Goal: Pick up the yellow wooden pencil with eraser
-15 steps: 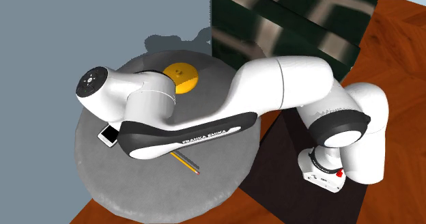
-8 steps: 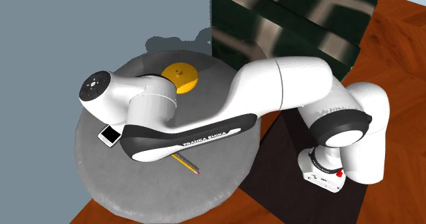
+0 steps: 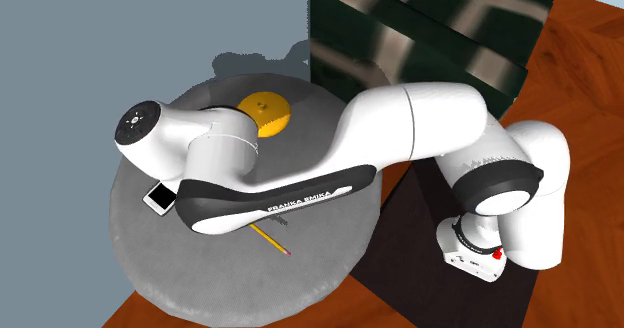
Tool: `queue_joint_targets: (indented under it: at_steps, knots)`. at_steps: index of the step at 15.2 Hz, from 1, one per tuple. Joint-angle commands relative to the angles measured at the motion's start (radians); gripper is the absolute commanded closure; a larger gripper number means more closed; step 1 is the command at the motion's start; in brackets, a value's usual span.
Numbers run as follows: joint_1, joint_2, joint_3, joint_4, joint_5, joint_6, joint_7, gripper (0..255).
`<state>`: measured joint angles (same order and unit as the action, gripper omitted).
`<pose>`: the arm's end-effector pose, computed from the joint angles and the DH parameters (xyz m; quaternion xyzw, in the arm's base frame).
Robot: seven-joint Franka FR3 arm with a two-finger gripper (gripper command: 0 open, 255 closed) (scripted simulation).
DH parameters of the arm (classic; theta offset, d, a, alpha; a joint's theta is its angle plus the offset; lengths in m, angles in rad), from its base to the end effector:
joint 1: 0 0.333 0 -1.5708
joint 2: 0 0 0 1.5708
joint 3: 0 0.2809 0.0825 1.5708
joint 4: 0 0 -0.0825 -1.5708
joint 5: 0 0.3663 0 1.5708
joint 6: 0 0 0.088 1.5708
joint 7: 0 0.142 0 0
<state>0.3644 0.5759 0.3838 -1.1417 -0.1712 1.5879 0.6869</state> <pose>0.5378 0.3902 0.4173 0.9987 0.0124 -0.0471 0.0166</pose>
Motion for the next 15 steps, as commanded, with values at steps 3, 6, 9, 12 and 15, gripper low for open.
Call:
queue_joint_targets:
  at_steps: [3, 6, 9, 12, 15]
  knots:
    - [0.012, 0.012, -0.001, 0.072, -0.003, -0.061, 0.000, 255]
    - [0.023, 0.027, -0.002, 0.138, -0.007, -0.111, -0.001, 255]
    - [0.038, 0.049, -0.004, 0.216, -0.013, -0.167, -0.003, 255]
    - [0.059, 0.082, -0.008, 0.316, -0.022, -0.232, -0.006, 255]
    - [0.070, 0.099, -0.010, 0.362, -0.027, -0.261, -0.008, 255]
